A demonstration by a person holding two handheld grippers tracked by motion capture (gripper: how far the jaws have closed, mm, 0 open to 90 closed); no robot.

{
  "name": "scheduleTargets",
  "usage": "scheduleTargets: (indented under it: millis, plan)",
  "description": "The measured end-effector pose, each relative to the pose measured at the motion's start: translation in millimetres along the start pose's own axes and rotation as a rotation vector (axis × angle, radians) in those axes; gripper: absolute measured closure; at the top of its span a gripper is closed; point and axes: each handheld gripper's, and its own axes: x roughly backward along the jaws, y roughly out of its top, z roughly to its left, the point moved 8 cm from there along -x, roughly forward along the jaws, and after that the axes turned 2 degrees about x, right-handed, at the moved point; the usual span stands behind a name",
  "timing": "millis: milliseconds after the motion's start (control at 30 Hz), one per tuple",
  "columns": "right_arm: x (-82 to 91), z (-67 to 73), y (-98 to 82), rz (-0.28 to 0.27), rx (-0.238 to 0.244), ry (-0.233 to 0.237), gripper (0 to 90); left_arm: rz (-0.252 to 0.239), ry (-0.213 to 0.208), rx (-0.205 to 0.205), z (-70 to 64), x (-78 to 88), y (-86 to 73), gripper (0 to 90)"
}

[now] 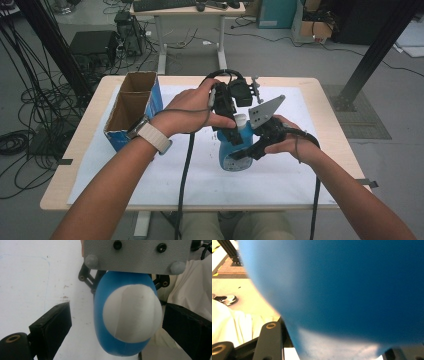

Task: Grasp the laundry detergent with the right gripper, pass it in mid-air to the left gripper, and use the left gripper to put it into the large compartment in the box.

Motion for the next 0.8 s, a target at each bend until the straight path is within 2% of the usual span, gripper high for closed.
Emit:
scheduleTargets:
  millis: [233,267,300,500,600,633,800]
  plan:
    - [0.6,0.9,0.7,0.0,-0.005,-0.006,43.1,0.003,-0.009,-0.007,-0.8,-2.6,1.6,10.9]
    - [-0.5,-1.3,0.7,-0.005,0.018,-0.011,43.1,0.003,-0.011,-0.008,-0.8,-2.9,1.7,11.2]
    - [1.6,0.5,0.3,0.005,-0.007,-0.014,43.1,-0.004,-0.012,0.004,-1.6,-4.0,2.0,11.4]
    - [-0.1,-0.4,0.6,0.0,0.006,-0.026,43.1,-0.006,-0.024,0.016,-3.1,-8.7,1.8,13.6]
    - [0.2,2.2,1.9,-0.008,-0.001,-0.01,43.1,-0.005,-0.029,0.024,-3.9,-9.4,2.0,14.7]
    - [-0.1,1.2,2.6,-0.015,0.011,-0.012,43.1,-0.009,-0.027,0.015,-3.5,-9.6,2.4,15.1]
    - [0.2,1.2,2.7,-0.016,0.012,-0.014,43.1,-0.006,-0.03,0.012,-3.6,-10.0,2.1,17.2]
